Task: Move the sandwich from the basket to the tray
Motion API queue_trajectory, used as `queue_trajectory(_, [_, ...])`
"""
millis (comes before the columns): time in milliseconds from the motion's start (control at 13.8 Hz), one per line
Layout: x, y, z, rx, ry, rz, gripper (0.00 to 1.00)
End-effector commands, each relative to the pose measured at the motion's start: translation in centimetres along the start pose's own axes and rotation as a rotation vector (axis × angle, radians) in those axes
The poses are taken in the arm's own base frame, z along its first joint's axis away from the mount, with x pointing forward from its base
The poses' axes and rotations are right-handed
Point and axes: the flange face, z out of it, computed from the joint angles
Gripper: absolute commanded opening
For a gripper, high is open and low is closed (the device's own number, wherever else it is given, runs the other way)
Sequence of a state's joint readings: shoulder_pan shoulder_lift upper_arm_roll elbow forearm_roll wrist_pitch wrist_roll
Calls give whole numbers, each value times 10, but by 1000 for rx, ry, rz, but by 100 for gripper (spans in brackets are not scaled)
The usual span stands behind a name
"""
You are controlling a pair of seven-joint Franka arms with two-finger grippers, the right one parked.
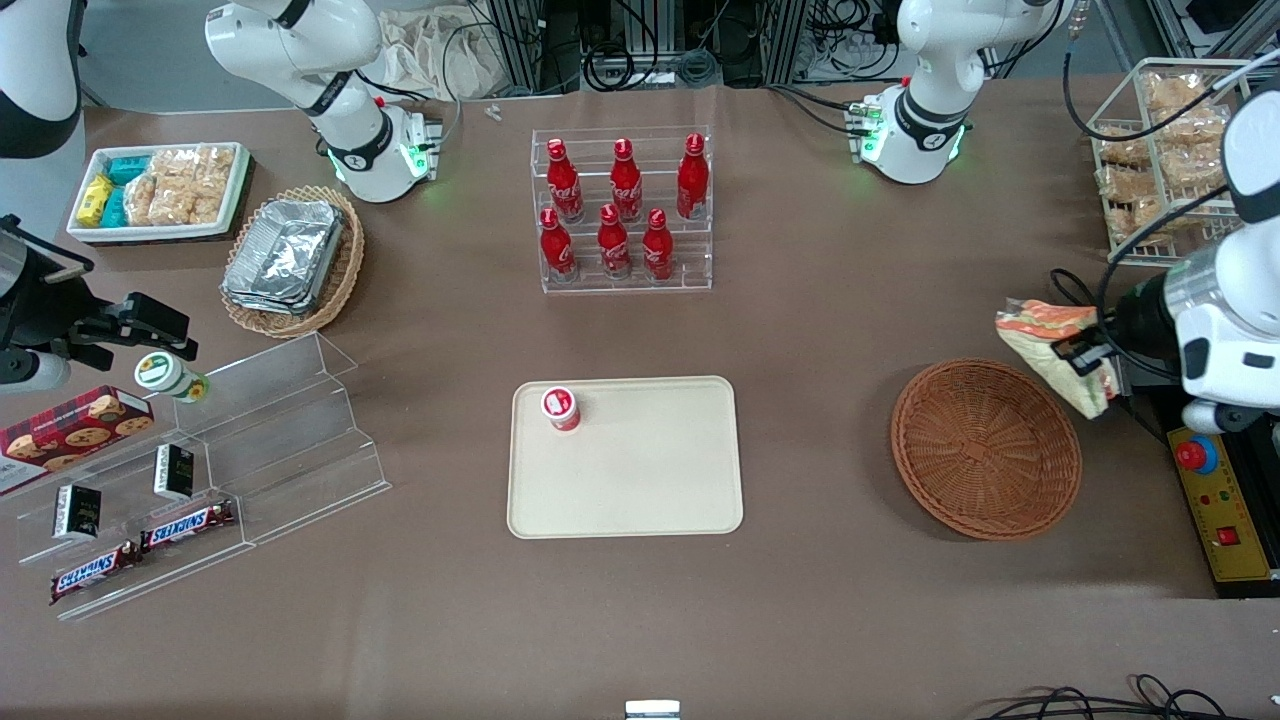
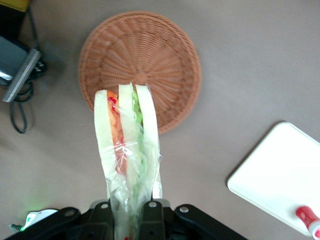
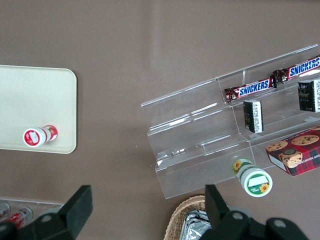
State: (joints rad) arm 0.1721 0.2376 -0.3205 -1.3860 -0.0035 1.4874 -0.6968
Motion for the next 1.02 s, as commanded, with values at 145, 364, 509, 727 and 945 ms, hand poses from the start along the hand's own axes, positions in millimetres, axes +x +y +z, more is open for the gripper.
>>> queue_trajectory(145, [-58, 66, 5, -17, -30, 270, 0])
queue_trajectory(364, [-113, 128, 10, -5, 72, 514, 0])
queue_trajectory(509, [-140, 166, 33, 1, 102, 617, 1])
queue_trajectory(727, [-154, 213, 77, -59, 95, 659, 0])
queue_trajectory(945, [-158, 255, 132, -139, 89, 684, 0])
